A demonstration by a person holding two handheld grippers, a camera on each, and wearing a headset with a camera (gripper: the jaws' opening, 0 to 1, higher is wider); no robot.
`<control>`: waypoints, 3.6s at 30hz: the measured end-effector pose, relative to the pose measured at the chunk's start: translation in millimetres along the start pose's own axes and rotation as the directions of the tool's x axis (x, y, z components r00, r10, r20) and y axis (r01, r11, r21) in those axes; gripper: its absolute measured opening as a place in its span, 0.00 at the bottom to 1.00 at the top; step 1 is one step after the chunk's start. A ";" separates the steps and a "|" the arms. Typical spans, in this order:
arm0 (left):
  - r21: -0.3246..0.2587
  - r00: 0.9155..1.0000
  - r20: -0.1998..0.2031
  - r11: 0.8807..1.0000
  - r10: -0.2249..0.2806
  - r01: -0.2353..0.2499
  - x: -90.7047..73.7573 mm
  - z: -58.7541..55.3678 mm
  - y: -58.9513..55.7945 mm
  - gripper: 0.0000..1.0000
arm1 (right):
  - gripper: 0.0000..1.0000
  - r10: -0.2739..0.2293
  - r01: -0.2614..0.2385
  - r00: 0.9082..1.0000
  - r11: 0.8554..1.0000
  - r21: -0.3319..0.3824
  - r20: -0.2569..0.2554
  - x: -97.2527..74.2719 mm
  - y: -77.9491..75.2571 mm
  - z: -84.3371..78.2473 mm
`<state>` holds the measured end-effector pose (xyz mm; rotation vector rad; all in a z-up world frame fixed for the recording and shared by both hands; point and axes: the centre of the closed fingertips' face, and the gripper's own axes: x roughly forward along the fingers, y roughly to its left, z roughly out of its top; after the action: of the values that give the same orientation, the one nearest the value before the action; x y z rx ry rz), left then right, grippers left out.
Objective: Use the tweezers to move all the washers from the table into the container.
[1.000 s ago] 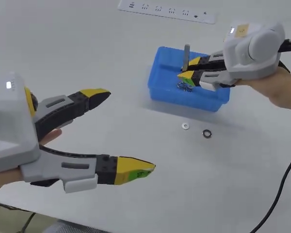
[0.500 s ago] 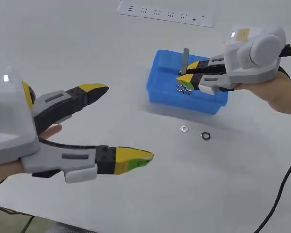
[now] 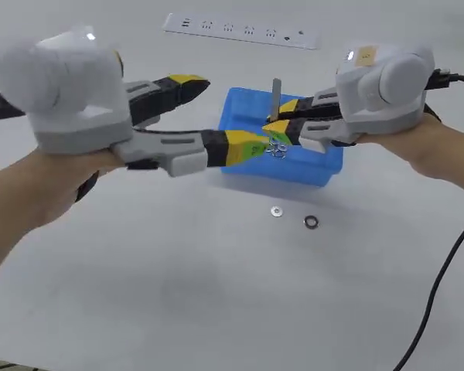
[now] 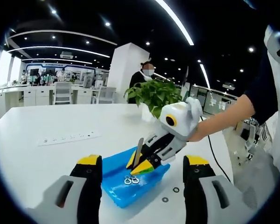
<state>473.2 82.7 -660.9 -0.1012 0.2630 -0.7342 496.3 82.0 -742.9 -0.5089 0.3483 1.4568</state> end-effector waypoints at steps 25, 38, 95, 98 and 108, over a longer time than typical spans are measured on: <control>0.017 0.968 0.036 0.968 -0.250 0.250 32.3 18.8 -20.9 0.11 | 0.08 0.058 -0.056 0.997 0.997 -0.043 0.049 -12.0 6.8 16.2; 0.250 0.969 -0.034 0.937 -0.243 0.244 32.8 19.6 -32.3 0.04 | 0.11 0.067 -0.065 0.997 0.995 -0.073 0.027 -14.3 10.5 13.1; 0.441 0.966 -0.035 0.864 -0.255 0.244 -6.0 27.9 -68.9 0.04 | 0.63 0.050 -0.071 0.990 0.985 0.157 0.135 -116.0 68.3 3.9; 0.436 0.961 -0.040 0.861 -0.273 0.263 -8.2 19.0 -78.5 0.04 | 0.63 0.037 -0.062 0.989 0.982 0.176 0.144 -121.1 69.6 1.6; 0.446 0.949 -0.087 0.840 -0.303 0.309 -2.7 -17.6 -97.8 0.04 | 0.64 0.046 -0.074 0.990 0.973 0.218 0.131 -127.1 82.7 -13.5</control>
<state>403.1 12.3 -659.4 0.3180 0.0790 -1.1006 403.3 -30.0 -698.0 -0.2266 0.4241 1.4792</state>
